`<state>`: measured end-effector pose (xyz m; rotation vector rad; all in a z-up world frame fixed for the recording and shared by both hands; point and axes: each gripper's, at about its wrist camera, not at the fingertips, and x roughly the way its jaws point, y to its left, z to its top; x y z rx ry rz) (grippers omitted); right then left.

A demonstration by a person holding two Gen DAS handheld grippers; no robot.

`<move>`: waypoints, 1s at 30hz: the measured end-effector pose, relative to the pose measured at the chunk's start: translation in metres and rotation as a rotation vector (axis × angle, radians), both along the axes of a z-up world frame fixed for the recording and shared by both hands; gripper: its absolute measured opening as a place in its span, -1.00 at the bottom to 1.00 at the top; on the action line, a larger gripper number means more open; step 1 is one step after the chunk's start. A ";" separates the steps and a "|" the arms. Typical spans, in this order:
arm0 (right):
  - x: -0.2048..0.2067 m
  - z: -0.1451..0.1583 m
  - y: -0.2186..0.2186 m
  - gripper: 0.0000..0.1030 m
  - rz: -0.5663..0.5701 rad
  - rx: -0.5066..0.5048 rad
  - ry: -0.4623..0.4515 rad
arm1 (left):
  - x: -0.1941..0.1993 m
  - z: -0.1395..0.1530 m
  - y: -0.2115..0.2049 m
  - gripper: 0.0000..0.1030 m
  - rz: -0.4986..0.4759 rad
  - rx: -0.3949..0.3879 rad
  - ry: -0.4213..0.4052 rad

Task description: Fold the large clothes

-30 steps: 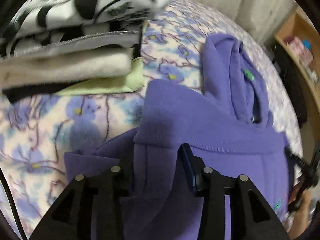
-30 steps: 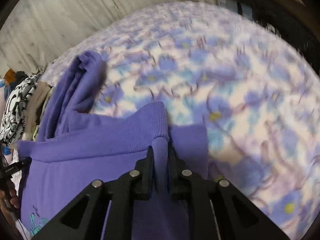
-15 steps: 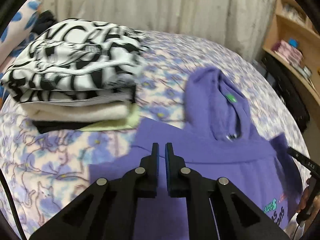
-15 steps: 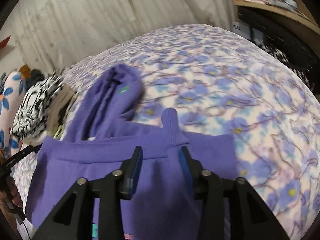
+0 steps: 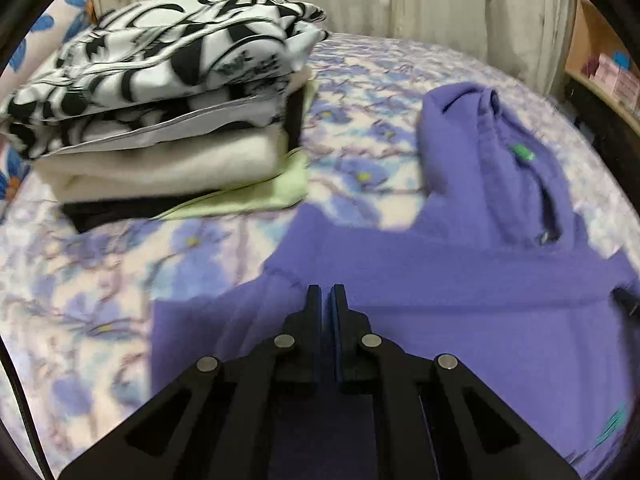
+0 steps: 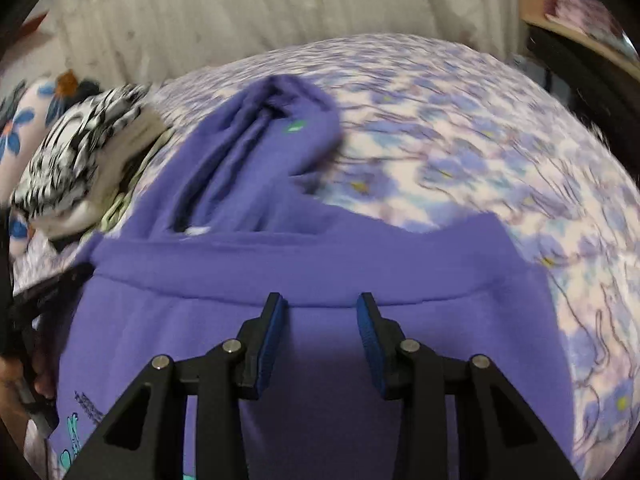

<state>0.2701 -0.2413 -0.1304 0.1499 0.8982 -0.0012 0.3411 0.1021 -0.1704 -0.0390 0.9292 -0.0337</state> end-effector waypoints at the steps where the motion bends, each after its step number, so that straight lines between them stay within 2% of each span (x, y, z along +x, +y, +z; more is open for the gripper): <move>1: -0.002 0.000 -0.009 -0.29 -0.029 -0.021 -0.001 | -0.007 -0.003 0.002 -0.92 -0.004 0.022 0.001; 2: -0.005 0.000 -0.025 -0.29 -0.080 -0.050 -0.002 | -0.015 -0.006 0.003 -0.92 -0.010 0.038 -0.005; 4: -0.008 -0.005 -0.050 -0.29 -0.109 -0.008 0.002 | -0.024 -0.006 0.006 -0.92 -0.010 0.055 -0.014; 5: -0.010 -0.008 -0.064 -0.38 -0.114 0.057 0.007 | -0.028 -0.005 0.008 -0.92 -0.007 0.062 -0.015; 6: -0.013 -0.008 -0.070 -0.53 -0.122 0.071 0.012 | -0.031 -0.004 0.009 -0.92 -0.003 0.065 -0.016; 12: -0.013 -0.004 -0.054 -0.50 -0.100 -0.020 0.039 | -0.031 -0.002 0.008 -0.92 -0.010 0.093 0.001; 16: -0.013 0.003 -0.055 -0.50 -0.101 0.012 0.078 | -0.030 0.006 0.006 -0.84 -0.028 0.088 0.035; 19: -0.017 0.013 -0.055 -0.49 -0.094 0.045 0.096 | -0.031 0.018 0.005 -0.36 -0.033 0.081 0.066; 21: -0.021 0.022 -0.053 -0.49 -0.081 0.052 0.103 | -0.036 0.030 0.004 0.28 -0.039 0.070 0.061; 23: -0.023 0.031 -0.050 -0.49 -0.074 0.055 0.107 | -0.044 0.048 0.000 0.45 -0.034 0.095 0.024; 30: -0.035 0.073 -0.028 -0.48 0.005 0.083 0.100 | -0.067 0.097 -0.026 0.46 -0.128 0.129 -0.014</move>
